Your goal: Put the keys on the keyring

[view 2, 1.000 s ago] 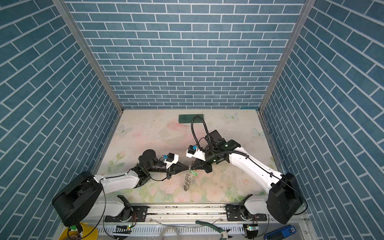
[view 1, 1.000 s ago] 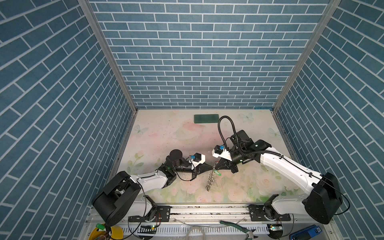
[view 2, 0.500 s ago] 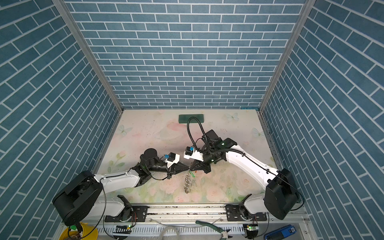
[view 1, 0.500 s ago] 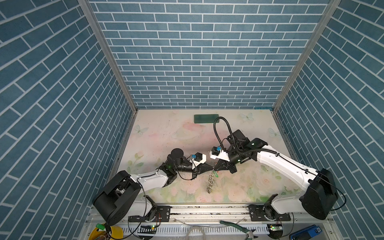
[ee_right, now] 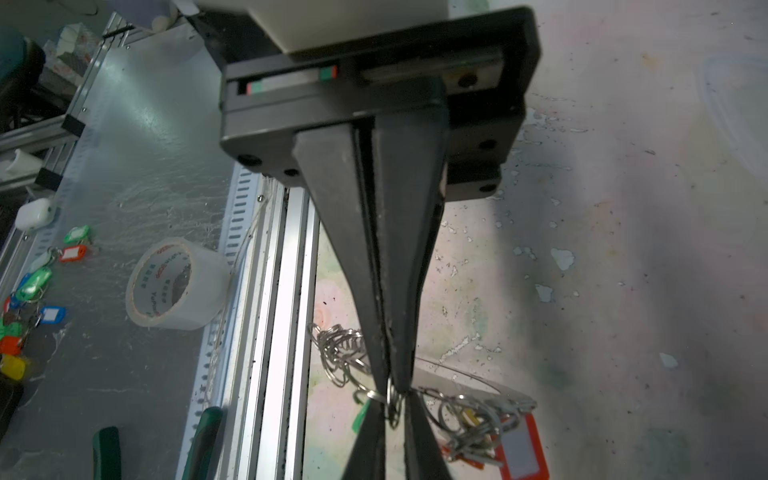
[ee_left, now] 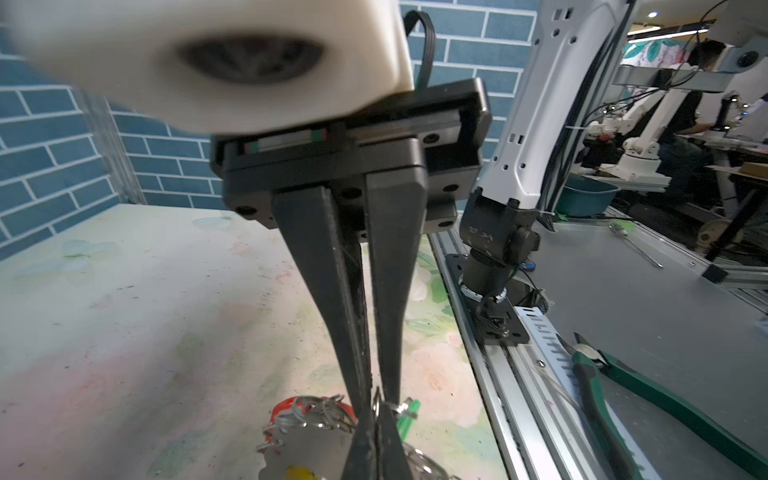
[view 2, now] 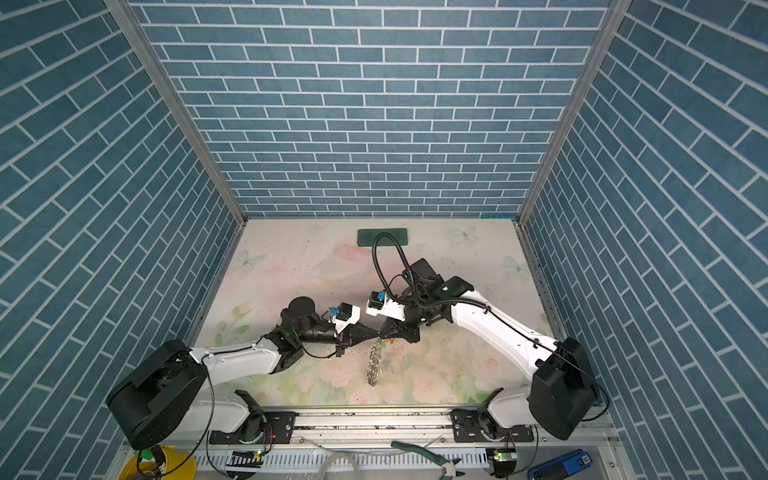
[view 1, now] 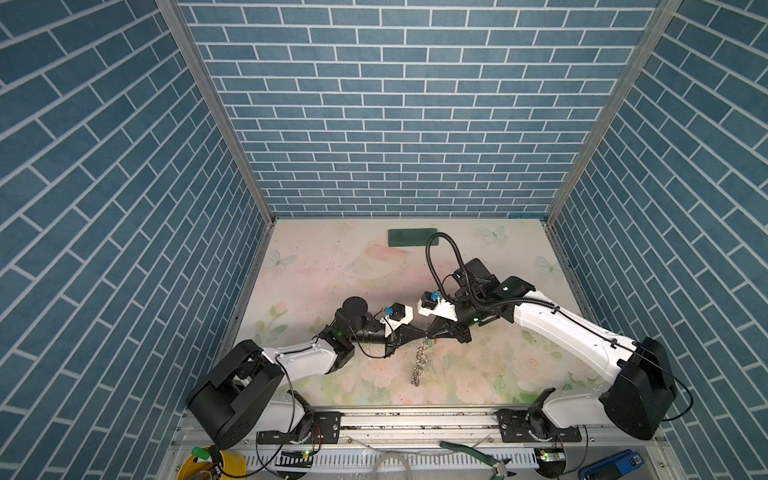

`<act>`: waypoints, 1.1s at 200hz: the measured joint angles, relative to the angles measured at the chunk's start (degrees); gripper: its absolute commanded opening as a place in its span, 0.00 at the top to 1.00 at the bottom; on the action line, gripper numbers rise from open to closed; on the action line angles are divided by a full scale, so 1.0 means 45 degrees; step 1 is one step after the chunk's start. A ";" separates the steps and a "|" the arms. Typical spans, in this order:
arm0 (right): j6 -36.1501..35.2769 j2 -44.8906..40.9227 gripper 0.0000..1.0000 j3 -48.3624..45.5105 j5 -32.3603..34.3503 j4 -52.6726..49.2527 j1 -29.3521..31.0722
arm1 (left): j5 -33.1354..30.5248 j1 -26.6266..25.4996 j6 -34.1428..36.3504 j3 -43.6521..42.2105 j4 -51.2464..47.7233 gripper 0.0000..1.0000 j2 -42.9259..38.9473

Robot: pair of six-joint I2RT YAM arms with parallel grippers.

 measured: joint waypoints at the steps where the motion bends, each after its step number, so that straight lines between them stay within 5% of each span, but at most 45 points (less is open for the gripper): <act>1: 0.0073 -0.0024 0.67 -0.0024 0.0000 0.0034 -0.0005 | -0.0024 0.0000 -0.0005 -0.0010 0.0029 1.00 0.0000; 116: 0.3541 -0.2759 0.67 -0.4114 0.1608 0.5620 -0.0058 | -0.2312 -0.0131 -0.1025 -0.0923 0.3497 1.00 0.0403; 220: 0.4425 -0.2905 0.64 -0.4643 0.1914 0.7480 0.0408 | -0.2472 -0.0126 -0.1287 -0.0923 0.3983 1.00 0.0612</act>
